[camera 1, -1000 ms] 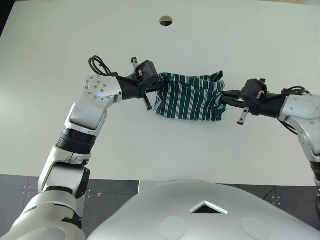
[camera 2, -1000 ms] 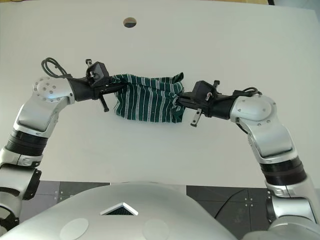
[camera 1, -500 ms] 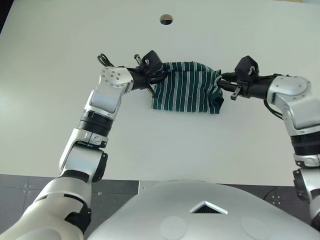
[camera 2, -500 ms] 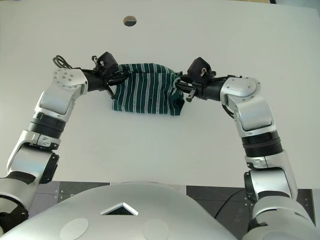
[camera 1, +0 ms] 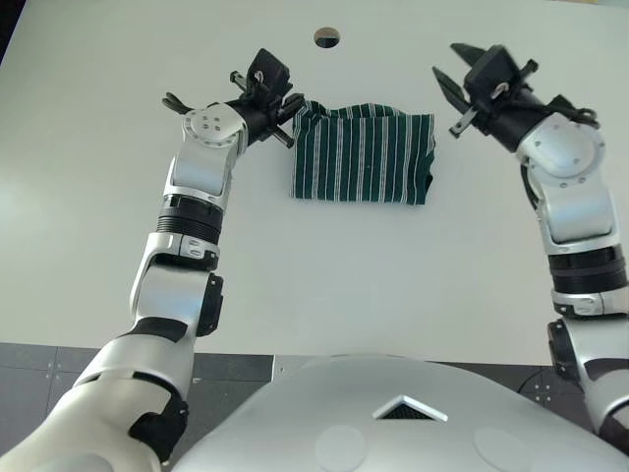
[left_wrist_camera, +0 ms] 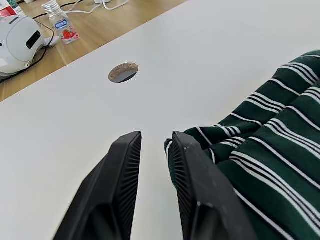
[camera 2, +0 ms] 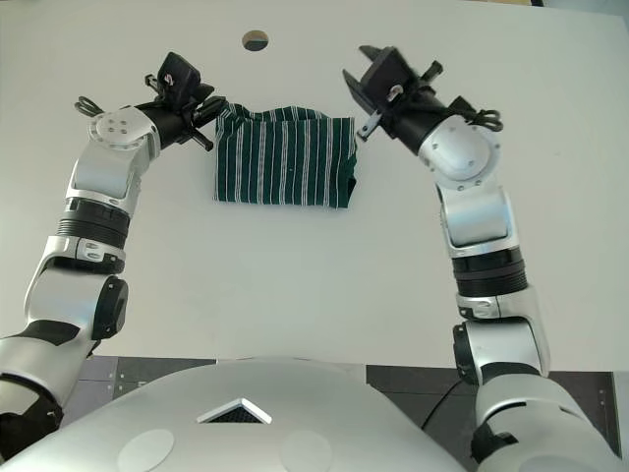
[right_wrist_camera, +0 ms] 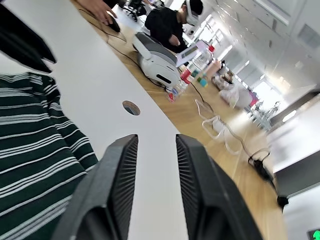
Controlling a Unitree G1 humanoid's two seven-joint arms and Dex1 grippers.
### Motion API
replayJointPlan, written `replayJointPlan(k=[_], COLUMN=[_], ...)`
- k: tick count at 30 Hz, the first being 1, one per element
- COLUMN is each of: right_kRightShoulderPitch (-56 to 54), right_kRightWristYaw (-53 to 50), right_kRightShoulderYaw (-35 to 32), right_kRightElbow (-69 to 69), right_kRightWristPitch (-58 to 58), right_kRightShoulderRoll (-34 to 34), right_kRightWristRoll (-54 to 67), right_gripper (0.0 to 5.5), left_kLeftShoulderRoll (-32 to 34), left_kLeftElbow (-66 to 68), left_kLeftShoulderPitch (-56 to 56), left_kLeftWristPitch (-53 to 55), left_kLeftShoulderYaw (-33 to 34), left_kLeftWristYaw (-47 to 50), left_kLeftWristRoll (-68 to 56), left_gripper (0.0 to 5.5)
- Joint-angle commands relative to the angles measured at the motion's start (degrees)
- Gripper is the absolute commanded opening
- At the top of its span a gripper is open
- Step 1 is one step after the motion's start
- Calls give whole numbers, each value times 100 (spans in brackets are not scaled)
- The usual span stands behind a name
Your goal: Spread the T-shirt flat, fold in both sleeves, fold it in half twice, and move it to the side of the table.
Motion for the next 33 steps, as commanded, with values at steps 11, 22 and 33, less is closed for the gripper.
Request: replayJointPlan(k=[11,22,33], right_kRightShoulderPitch=[-582,-798,997], right_kRightWristYaw=[-766,-571,449], right_kRightShoulderYaw=[1548,2246,782], right_kRightElbow=[2056,2883,1041], right_kRightWristPitch=[-633,353,825], right_kRightShoulderRoll=[1229,786,-1544], right_kRightWristRoll=[-1893,-3471,-2953], right_gripper=[10,10,10], left_kLeftShoulderRoll=[-50,-97,-42], left_kLeftElbow=[-2101,-3216,-3213], left_kLeftShoulderPitch=[952,1425,1536], left_kLeftWristPitch=[-462,-391,-435], left_kLeftShoulderYaw=[802,864,937], left_kLeftWristYaw=[869,924,953], left_kLeftWristRoll=[-165,-313,-369], left_gripper=[11,11,11])
